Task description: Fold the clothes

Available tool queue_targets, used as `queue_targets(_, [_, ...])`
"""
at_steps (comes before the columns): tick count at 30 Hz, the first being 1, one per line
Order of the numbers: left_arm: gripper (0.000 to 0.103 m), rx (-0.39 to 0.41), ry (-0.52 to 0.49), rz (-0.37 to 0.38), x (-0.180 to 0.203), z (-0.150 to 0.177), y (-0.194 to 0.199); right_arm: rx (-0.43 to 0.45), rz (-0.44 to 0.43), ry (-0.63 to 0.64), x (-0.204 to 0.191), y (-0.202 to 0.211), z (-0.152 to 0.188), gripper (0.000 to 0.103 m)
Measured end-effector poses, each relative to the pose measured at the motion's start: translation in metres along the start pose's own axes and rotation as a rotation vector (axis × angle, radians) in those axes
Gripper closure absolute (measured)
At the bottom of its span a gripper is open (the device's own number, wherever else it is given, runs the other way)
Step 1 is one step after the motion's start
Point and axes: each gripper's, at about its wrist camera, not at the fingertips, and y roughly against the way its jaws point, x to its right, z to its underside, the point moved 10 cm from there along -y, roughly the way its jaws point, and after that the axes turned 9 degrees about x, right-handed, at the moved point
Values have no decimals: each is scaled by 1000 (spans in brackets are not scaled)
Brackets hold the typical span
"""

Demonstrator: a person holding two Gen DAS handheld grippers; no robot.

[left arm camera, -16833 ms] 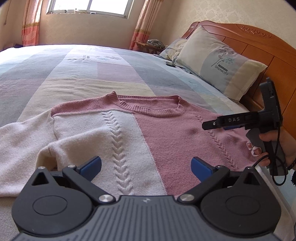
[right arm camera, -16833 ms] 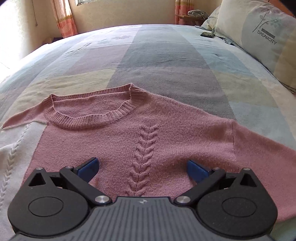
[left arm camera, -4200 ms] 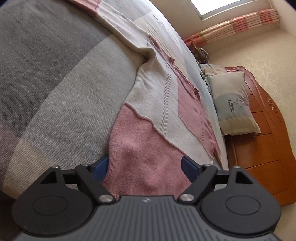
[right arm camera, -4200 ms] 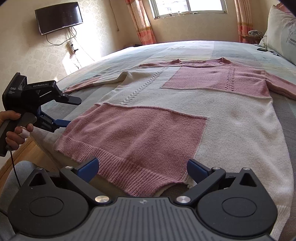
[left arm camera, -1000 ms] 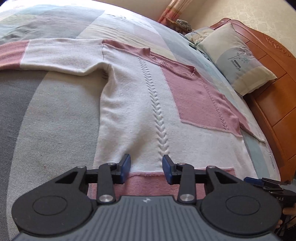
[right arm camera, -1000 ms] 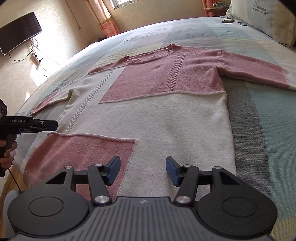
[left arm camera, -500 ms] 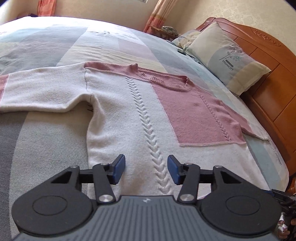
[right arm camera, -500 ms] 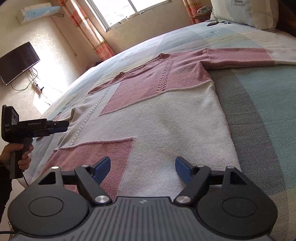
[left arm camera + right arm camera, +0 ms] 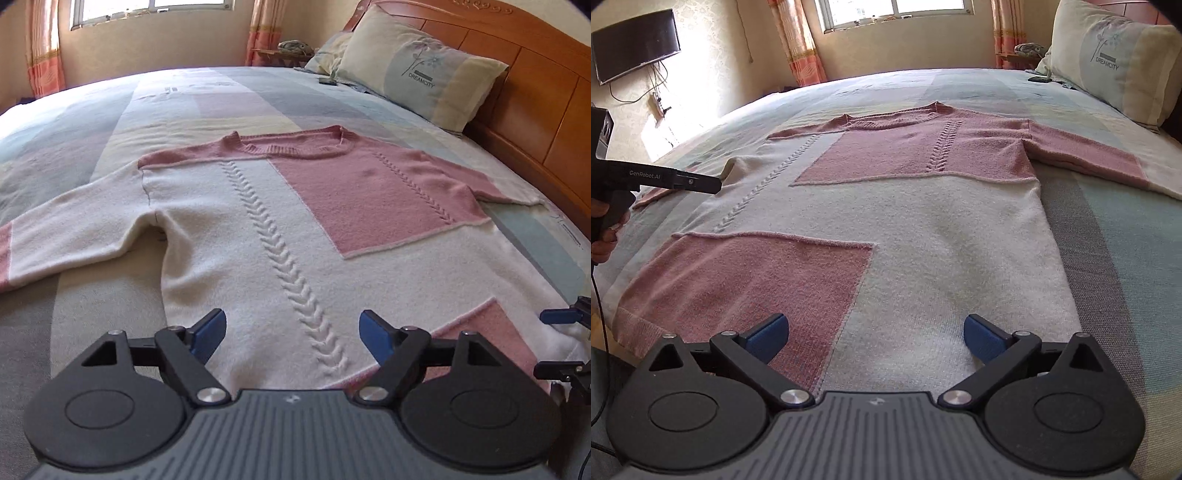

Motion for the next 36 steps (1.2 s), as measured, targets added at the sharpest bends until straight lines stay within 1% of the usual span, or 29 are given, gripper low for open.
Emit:
queue_targets(3, [21,63,39,43,-3,-14,15,-36,66,68,-7,-4,3,0])
queue_targets(4, [16,97,20,45,-2,-25,21,-51,92,79,-9,-4,3,0])
queue_targets(5, [8,127,-9,47,1,-33,25,-62,110,77,-12,-4,2,0])
queue_targets(6, [4,157,-45,56,5,-42,26,-69,121,69,-17,-3,0,0])
queue_targets(7, [2,171,-59,62,6,-46,22,-67,119,71,-24,-3,-4,0])
queue_targets(8, [2,181,-68,68,7,-49,17,-56,105,82,-34,-4,-10,0])
queue_targets(9, [2,171,-53,73,5,-47,9,-42,93,100,-46,-5,-17,0])
queue_targets(10, [2,142,-26,72,1,-39,-2,-25,84,127,-59,-7,-24,0])
queue_targets(13, [2,127,-51,80,-4,-15,-21,24,38,197,-104,-20,-43,0])
queue_targets(14, [2,136,-93,87,-1,-12,-20,37,14,212,-119,-26,-48,0])
queue_targets(15, [1,136,-104,89,0,-12,-20,45,-8,224,-132,-33,-51,0])
queue_targets(18, [1,133,-108,98,0,-12,-19,51,-58,253,-162,-58,-54,0])
queue_targets(21, [1,136,-85,120,-3,-14,-18,-11,-44,225,-166,-76,-36,0])
queue_targets(22, [1,136,-77,125,-4,-15,-18,-18,-38,218,-165,-77,-28,0])
queue_targets(24, [1,135,-62,135,-5,-15,-17,4,-32,203,-159,-65,-12,0])
queue_targets(27, [1,144,-62,125,-6,-17,-13,42,-31,181,-152,-40,6,0])
queue_targets(29, [1,149,-63,118,-6,-19,-11,28,-14,210,-154,-30,10,0])
queue_targets(31, [1,165,-53,108,-9,-22,-6,10,-18,209,-160,-31,2,0])
queue_targets(32, [1,168,-45,107,-11,-23,-5,15,-24,206,-163,-33,-4,0])
queue_targets(35, [1,177,-15,105,-18,-25,-2,107,-55,228,-184,-46,-39,0])
queue_targets(36, [1,177,-8,107,-19,-26,-2,125,-67,238,-192,-52,-49,0])
